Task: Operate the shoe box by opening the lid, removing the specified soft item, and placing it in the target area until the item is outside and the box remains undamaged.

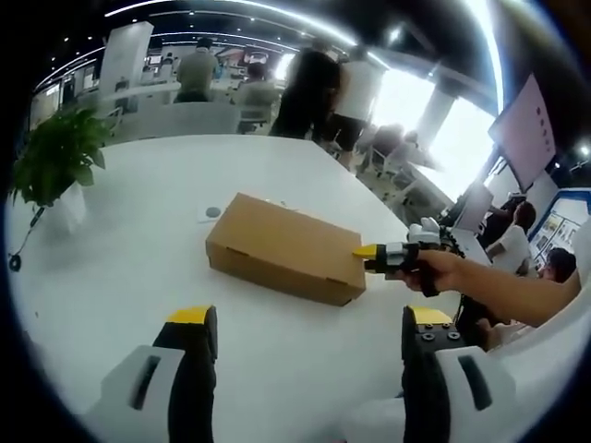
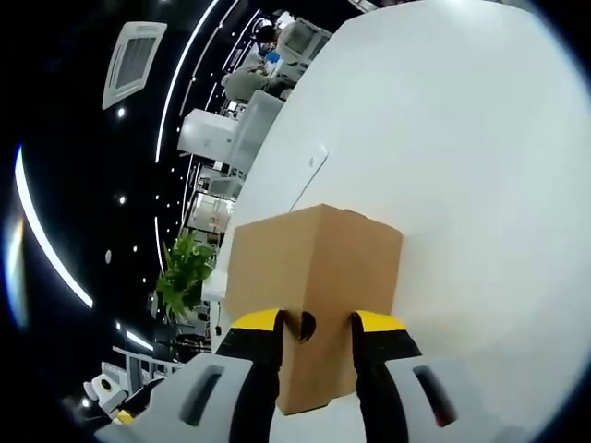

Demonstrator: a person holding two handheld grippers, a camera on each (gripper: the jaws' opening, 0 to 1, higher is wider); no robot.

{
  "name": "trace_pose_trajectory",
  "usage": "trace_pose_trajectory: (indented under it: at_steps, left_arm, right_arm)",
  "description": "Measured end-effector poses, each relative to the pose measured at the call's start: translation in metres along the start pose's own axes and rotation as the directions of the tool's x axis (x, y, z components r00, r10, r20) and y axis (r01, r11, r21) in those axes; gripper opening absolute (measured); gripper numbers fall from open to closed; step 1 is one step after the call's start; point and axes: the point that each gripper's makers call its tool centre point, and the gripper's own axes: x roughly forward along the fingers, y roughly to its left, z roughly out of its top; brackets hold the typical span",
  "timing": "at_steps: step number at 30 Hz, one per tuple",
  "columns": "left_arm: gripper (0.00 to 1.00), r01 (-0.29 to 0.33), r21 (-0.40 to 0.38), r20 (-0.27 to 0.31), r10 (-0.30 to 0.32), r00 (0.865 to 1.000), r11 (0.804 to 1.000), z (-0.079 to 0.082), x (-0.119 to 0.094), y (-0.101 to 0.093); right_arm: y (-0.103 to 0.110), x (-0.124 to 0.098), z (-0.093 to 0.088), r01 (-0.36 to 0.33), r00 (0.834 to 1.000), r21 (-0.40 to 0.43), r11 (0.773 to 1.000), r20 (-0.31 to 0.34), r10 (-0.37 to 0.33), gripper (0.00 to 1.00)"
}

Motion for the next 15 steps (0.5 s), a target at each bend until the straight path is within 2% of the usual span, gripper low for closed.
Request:
trace_pose_trajectory:
  at_steps: [3,7,9,15]
  left_arm:
    - [0.84,0.005,-0.008,-0.020,-0.005,1.000,1.000,-0.001,0.001,0.001]
    - [0.85,0.014,-0.007,-0.024,-0.014,1.000,1.000,0.005,0.002,0.003]
    - [0.87,0.023,-0.007,-0.026,-0.024,0.999,1.000,0.011,0.004,0.006]
    - [0.89,0.054,-0.033,0.022,-0.053,0.998,0.998,0.039,0.009,0.017]
  right_arm:
    - [0.001,0.000,-0.001,-0.002,1.000,-0.005,1.000,0.001,0.002,0.29]
    - [0.002,-0.001,-0.002,-0.006,1.000,-0.007,1.000,0.008,0.006,0.29]
    - [0.002,-0.001,-0.003,-0.009,1.000,-0.007,1.000,0.009,0.009,0.29]
    - [0.003,-0.001,-0.003,-0.009,1.000,-0.006,1.000,0.014,0.009,0.29]
